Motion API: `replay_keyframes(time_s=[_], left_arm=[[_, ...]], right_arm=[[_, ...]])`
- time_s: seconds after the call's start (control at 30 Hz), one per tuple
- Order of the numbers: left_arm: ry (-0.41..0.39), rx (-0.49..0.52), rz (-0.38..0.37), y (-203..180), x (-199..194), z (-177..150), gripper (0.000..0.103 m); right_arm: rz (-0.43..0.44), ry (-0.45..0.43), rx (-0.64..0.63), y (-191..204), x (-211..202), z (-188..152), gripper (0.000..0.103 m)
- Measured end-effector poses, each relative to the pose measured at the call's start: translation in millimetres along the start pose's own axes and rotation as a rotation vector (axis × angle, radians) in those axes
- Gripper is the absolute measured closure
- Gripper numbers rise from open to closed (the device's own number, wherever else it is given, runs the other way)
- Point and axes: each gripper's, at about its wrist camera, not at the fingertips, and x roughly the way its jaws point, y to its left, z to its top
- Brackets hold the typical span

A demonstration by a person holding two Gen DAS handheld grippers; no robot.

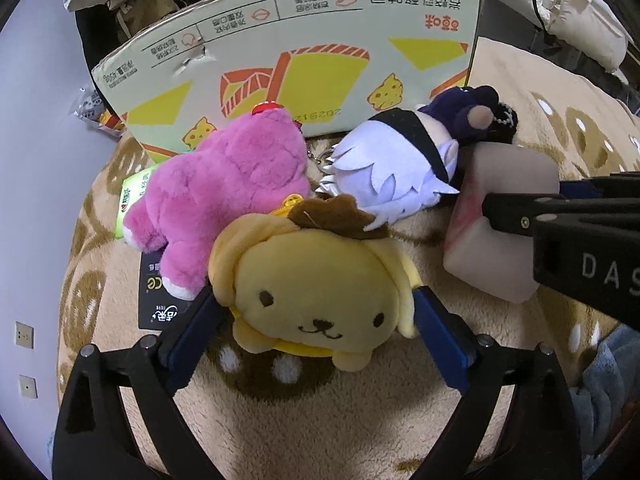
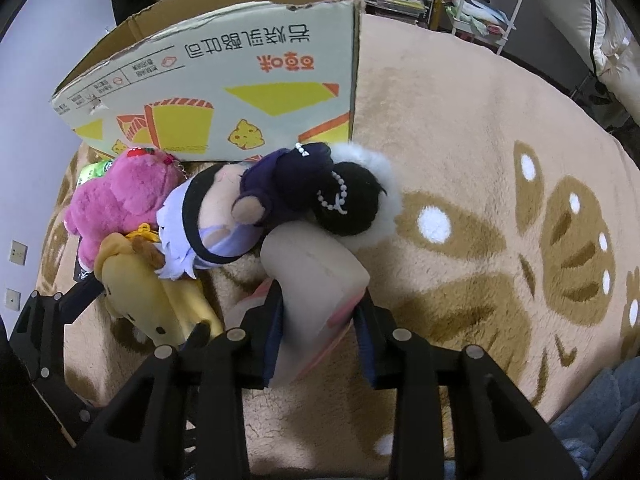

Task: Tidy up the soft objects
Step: 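Close the left tool on the yellow dog while the right tool grips the pink roll cushion, then lift the yellow dog and pink cushion with both tools over the box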

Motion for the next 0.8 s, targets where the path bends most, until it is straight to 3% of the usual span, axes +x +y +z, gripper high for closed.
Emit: replay_keyframes(time_s=[0.13, 0.43, 0.8], left_arm=[[0.003, 0.012, -0.002, -0.5, 2.7, -0.4, 0.010], [-0.001, -0.007, -0.035, 15.4, -1.6, -1.6, 0.031], [-0.044, -0.002, -0.023, 20.5, -34.2, -11.0, 0.031]], right_arm=[[-0.001, 0.001, 0.002, 0.2, 1.3, -0.5, 0.068], [0.000, -0.010, -0.007, 3.0, 0.0, -3.2, 0.068], [-0.025, -0.046, 0.003, 0.1, -17.4, -6.9, 0.069]])
